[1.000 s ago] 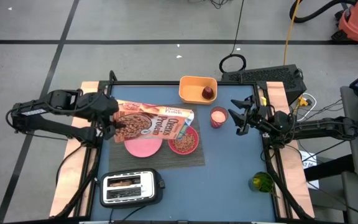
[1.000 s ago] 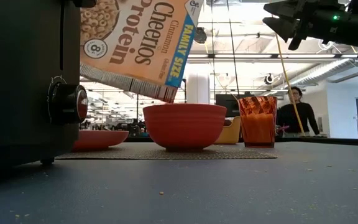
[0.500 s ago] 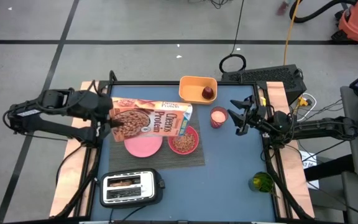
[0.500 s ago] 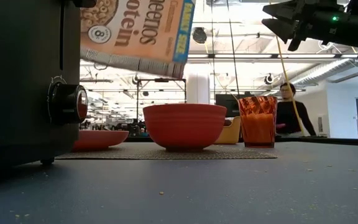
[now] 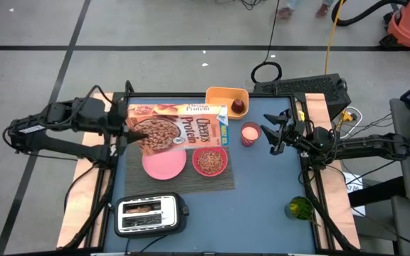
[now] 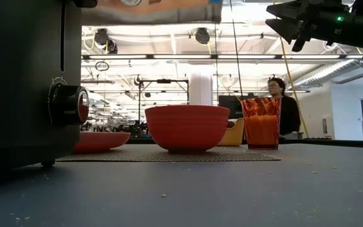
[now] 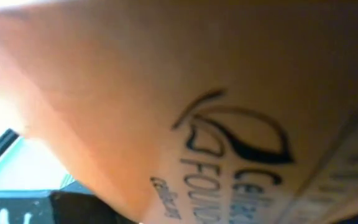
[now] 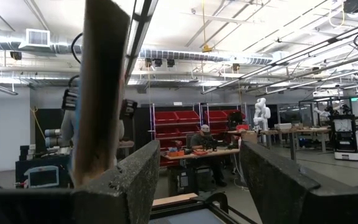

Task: Arrange a breakfast setting
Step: Pour the cereal into the dark pink bowl

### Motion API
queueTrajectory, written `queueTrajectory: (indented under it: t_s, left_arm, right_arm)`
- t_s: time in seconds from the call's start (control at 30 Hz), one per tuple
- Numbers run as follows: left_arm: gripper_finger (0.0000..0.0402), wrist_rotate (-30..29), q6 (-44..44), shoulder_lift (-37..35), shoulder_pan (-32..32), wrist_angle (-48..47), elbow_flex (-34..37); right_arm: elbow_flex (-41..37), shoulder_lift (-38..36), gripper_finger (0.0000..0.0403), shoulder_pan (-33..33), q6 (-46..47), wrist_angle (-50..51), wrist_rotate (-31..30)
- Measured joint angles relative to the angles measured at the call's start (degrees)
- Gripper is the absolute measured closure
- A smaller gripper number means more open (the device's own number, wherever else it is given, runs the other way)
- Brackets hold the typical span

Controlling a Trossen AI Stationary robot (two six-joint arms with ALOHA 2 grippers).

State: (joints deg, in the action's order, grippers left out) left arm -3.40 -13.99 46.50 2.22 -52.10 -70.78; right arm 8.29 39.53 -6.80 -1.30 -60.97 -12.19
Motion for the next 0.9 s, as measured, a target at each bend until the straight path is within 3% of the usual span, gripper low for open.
queueTrajectory:
  t_s: [0.57, 0.8, 0.9]
  left_arm:
    - [0.0158, -3.92, 5.29, 5.45, 0.0, 22.95, 0.0]
    - [0.0158, -4.61, 6.98, 11.8, 0.02, 33.16, 0.0]
    - [0.0158, -4.6, 8.45, 14.89, 0.01, 37.97, 0.0]
  right_arm:
    - [0.0, 0.4, 0.0188, 0.02, 6.25, -0.14, 0.49]
    - [0.0, 3.48, 0.0188, 0.06, 8.24, -3.52, 7.77]
    - [0.01, 5.06, 0.0188, 0.06, 8.37, -5.86, 7.99]
